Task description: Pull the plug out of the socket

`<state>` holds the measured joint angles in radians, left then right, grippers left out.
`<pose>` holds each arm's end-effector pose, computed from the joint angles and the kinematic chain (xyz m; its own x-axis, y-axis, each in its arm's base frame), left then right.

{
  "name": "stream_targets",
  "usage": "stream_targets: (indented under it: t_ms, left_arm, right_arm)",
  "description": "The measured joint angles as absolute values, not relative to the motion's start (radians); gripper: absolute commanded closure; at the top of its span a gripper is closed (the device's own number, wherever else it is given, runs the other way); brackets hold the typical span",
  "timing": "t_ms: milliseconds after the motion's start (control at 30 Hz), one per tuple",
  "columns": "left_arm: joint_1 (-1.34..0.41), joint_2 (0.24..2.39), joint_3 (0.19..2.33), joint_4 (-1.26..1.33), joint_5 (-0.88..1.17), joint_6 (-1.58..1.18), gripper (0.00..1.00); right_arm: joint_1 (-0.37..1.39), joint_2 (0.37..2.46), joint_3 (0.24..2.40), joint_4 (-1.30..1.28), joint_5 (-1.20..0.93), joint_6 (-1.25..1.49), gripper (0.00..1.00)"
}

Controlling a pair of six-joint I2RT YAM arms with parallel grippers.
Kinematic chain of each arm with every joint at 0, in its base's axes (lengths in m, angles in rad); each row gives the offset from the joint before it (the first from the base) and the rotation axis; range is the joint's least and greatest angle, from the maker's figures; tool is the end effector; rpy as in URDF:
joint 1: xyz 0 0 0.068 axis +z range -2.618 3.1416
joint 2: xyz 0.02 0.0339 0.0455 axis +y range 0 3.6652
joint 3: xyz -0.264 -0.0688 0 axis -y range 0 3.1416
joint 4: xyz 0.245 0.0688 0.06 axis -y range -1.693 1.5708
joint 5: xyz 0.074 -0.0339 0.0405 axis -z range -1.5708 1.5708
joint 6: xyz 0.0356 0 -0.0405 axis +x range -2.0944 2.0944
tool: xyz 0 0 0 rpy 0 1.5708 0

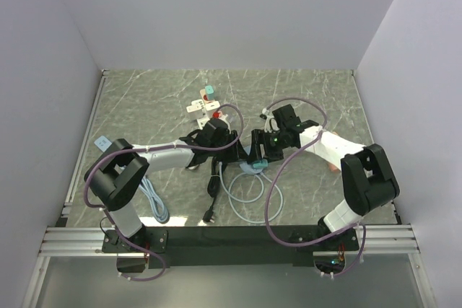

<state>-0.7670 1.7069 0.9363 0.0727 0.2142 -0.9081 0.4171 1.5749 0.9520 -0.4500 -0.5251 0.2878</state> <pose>0.2516 -0.2530 0.1775 -0.9117 -0.1911 -0.3637 0.1246 0.7149 -0.6881 0.2717 0.1399 0.1912 -0.9319 -0.1443 -0.3329 -0.3180 0.7666 0.5579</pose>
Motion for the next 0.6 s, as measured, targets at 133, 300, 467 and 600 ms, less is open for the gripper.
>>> stream_targets:
  t_ms: [133,300,467,600]
  left_arm:
    - [-0.765,1.710,0.936,0.081,0.218,-0.908,0.99]
    - [-0.760,1.716,0.936,0.088,0.234,-0.908,1.00]
    - [-0.756,1.719,0.936,0.084,0.247,-0.907,1.00]
    - [-0.755,1.719,0.936,0.085,0.247,-0.907,1.00]
  right_arm:
    - [0.431,1.577,0.940,-0.459,-0.545,0.279,0.28]
    - [0.436,1.580,0.939,-0.467,-0.541,0.270,0.45]
    - [0.431,1.600,0.951,-0.482,-0.533,0.272,0.72]
    - [0.431,1.624,0.987,-0.526,-0.534,0.269,1.00]
